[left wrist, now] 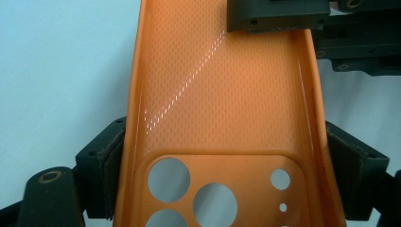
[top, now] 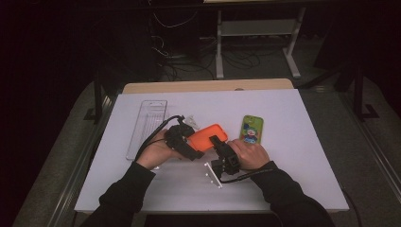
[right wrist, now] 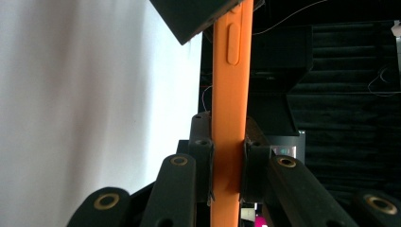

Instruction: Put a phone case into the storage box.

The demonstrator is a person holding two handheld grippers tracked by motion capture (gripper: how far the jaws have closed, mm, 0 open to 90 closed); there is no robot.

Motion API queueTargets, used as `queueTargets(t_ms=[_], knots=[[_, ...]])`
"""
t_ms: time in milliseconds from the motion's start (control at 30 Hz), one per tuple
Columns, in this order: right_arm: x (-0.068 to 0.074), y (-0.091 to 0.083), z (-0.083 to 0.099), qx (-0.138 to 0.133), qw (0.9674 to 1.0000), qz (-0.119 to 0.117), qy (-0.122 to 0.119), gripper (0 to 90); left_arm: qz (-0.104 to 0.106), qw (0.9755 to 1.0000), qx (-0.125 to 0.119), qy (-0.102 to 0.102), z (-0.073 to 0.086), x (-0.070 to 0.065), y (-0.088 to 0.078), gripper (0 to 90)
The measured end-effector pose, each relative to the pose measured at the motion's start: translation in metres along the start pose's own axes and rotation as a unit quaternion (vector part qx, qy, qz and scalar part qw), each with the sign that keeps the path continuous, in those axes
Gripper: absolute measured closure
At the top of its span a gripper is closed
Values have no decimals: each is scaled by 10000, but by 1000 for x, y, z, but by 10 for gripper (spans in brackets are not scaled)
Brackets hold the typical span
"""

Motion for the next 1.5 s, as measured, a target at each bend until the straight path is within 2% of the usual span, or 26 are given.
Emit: queueTargets(t_ms=[167, 233, 333, 367, 533, 633, 733, 767, 800, 833, 933, 1033, 1067, 1100, 1133, 1167, 1233, 1267, 1300, 1400, 1467, 1500], knots=[[1, 0, 0, -5, 10000, -9, -40, 775, 20, 10000, -19, -2, 0, 0, 1, 154], [1, 0, 0, -4, 10000, -24, -58, 777, 16, 9999, 63, 108, 1, 1, 1, 151], [2, 0, 0, -11, 10000, 7, -59, 777, -9, 10000, -85, 2, 1, -1, 2, 142], [2, -1, 0, -2, 10000, 27, -39, 777, 21, 10000, -73, 60, 1, 0, 0, 132], [0, 0, 3, 55, 10000, 30, -42, 777, 91, 9999, -135, 8, 1, 0, -3, 4], [0, 0, 5, 78, 9999, 104, 48, 777, 88, 9997, -218, 49, 2, 0, -7, 0], [-1, -1, 9, 153, 9999, 36, 71, 777, 94, 9996, -261, 58, 2, 1, -13, 0], [-2, -1, 10, 144, 9998, 104, 46, 777, 77, 9992, -386, -87, 1, -1, -13, 0], [-2, -2, 12, 190, 9998, 21, 99, 777, 71, 9995, -311, 35, 3, 1, -15, 0], [-3, -2, 13, 206, 9998, -4, 76, 777, 31, 9994, -344, 40, 4, 2, -16, 0], [-3, -4, 17, 254, 9995, -23, 178, 777, 90, 9996, -277, 46, 8, 4, -18, 0], [-4, -5, 21, 295, 9992, -61, 267, 777, 26, 9995, -314, 41, 10, 5, -18, 0], [-4, -5, 22, 304, 9991, -70, 288, 777, 11, 9997, -166, 187, 13, 6, -19, 0], [-5, -6, 23, 309, 9989, -66, 358, 777, -16, 9997, -200, 150, 13, 6, -18, 0], [-5, -6, 24, 317, 9989, -67, 343, 777, -17, 9997, -115, 226, 15, 7, -19, 0], [-4, -6, 25, 357, 9989, -173, 265, 777, -43, 9998, -140, 129, 15, 6, -18, 0], [-5, -6, 26, 357, 9988, -154, 301, 777, -46, 9998, -167, 79, 16, 7, -18, 0], [-4, -6, 27, 316, 9989, -143, 325, 777, -32, 9998, -109, 134, 17, 8, -19, 0], [-3, -6, 27, 354, 9985, -158, 375, 777, -27, 9999, -147, 74, 17, 8, -19, 0], [-4, -7, 27, 367, 9980, -194, 469, 777, -83, 9998, -140, 135, 17, 9, -20, 0], [-3, -6, 28, 374, 9972, -271, 579, 777, -56, 9997, -231, 16, 16, 7, -19, 0], [-3, -6, 29, 396, 9969, -292, 620, 777, -62, 9997, -217, 39, 17, 8, -19, 0]])
Point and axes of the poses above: each handheld gripper's, and its own axes: y roughly forward along the jaws, z roughly out of its underside, x roughly to its left, the point moved 6 cm from there along y, roughly forward along the jaws, and after that the axes turned 7 degrees about y, right-handed, at the moved point
